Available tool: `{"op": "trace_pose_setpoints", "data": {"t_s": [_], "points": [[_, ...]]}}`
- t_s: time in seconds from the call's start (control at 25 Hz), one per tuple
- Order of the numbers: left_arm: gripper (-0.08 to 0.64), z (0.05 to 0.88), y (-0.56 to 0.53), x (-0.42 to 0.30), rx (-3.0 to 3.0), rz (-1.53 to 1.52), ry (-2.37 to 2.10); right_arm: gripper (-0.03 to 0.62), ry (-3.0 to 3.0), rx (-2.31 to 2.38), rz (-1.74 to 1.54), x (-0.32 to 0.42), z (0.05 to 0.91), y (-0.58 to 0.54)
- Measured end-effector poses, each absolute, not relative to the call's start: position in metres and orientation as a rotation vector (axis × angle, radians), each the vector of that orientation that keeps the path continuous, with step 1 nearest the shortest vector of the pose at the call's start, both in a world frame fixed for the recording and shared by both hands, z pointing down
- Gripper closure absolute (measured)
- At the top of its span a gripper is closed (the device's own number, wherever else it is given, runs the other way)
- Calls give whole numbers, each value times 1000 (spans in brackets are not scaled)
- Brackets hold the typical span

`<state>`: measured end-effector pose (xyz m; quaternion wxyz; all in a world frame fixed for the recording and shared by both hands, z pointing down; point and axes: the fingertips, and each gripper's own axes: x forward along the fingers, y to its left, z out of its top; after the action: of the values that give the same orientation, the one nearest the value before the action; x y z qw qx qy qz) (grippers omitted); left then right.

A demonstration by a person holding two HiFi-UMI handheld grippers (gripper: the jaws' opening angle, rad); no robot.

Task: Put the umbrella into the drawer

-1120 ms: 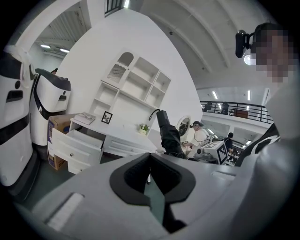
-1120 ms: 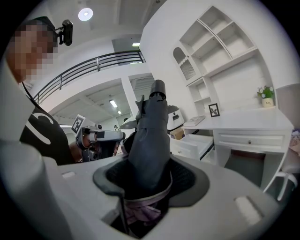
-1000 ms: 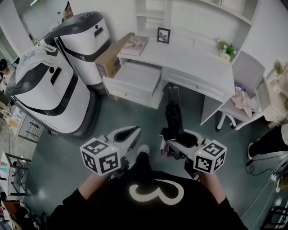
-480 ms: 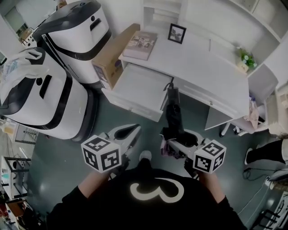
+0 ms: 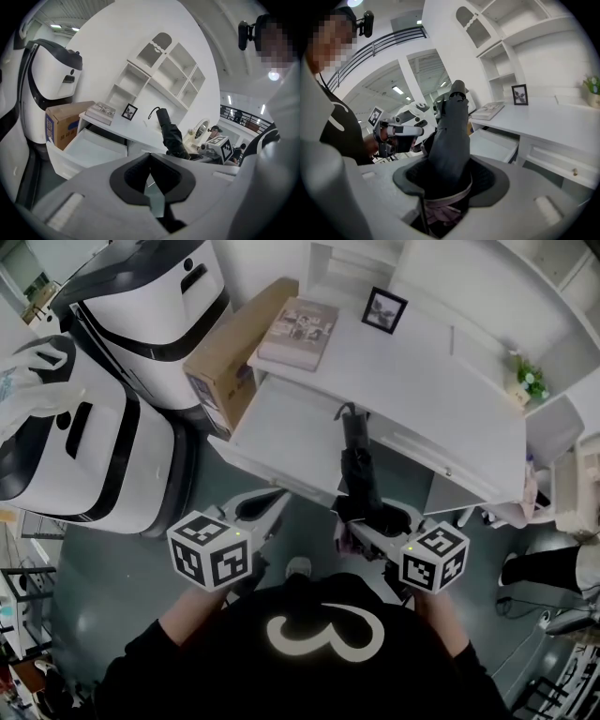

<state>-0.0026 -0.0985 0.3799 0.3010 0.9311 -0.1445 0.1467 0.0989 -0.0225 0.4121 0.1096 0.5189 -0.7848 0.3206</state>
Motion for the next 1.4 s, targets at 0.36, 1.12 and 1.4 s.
{"op": "trace_pose_setpoints", "data": {"t_s": [0.36,1.12,1.4], "points": [[552,375,-118,-6,2469,357,-435,365,-2282,1414,915,95,423,-52],[552,401,-225,2,2341,392,-659,365,-2194,1072,958,115,503,-177],[552,413,-256,0,2284,390,-736,365,-2131,964,994,117,543,-217]]}}
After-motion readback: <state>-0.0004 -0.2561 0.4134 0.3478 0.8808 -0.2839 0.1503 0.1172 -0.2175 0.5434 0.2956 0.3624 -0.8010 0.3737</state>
